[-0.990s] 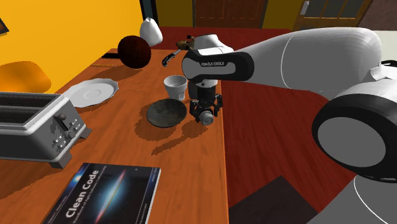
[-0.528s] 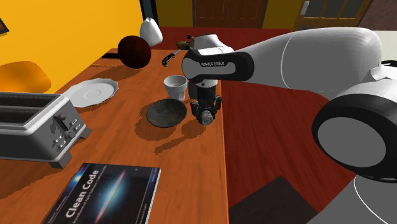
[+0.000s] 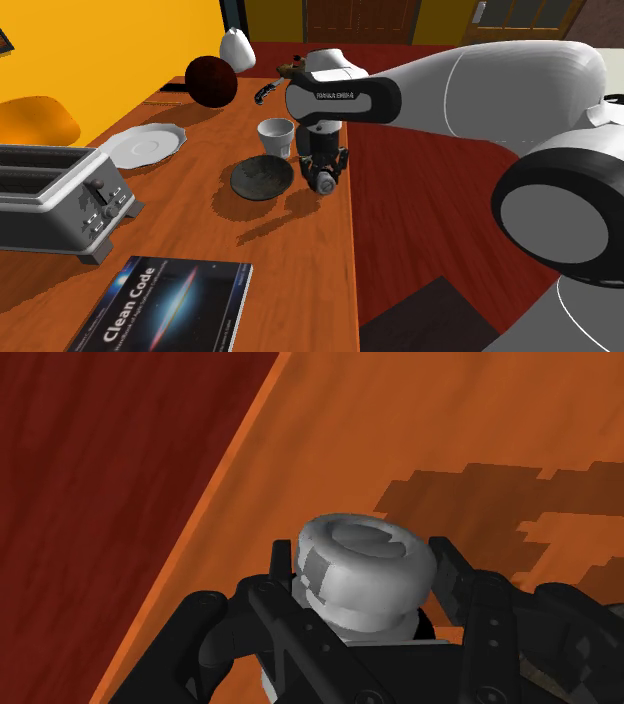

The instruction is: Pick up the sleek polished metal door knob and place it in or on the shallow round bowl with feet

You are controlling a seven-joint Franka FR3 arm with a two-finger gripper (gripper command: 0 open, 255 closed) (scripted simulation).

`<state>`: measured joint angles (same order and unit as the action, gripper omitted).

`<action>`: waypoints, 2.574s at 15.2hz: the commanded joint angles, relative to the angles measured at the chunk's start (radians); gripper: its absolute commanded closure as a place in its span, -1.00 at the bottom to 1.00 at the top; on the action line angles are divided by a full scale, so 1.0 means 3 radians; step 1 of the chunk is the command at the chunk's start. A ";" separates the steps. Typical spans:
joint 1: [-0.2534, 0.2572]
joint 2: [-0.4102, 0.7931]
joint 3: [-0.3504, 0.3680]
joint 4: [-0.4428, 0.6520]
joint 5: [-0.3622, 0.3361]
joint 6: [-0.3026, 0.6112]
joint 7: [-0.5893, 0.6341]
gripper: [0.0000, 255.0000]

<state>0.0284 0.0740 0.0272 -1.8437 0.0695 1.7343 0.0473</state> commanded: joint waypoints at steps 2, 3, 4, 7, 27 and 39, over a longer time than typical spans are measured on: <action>-0.0001 -0.0025 -0.0001 0.0100 -0.0001 -0.0124 0.0007 1.00; -0.0001 -0.0030 -0.0001 0.0138 -0.0001 -0.0168 0.0009 1.00; -0.0001 -0.0034 -0.0001 0.0178 -0.0001 -0.0211 0.0012 1.00; -0.0002 -0.0043 -0.0002 0.0301 -0.0002 -0.0343 0.0020 1.00; 0.0247 0.0749 0.0174 0.1947 0.0004 -0.1164 0.0498 1.00; 0.0533 0.1666 0.0264 0.3131 -0.0052 -0.1403 0.0846 1.00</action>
<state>0.1910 0.5862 0.1067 -0.8669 0.0533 1.2875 0.3047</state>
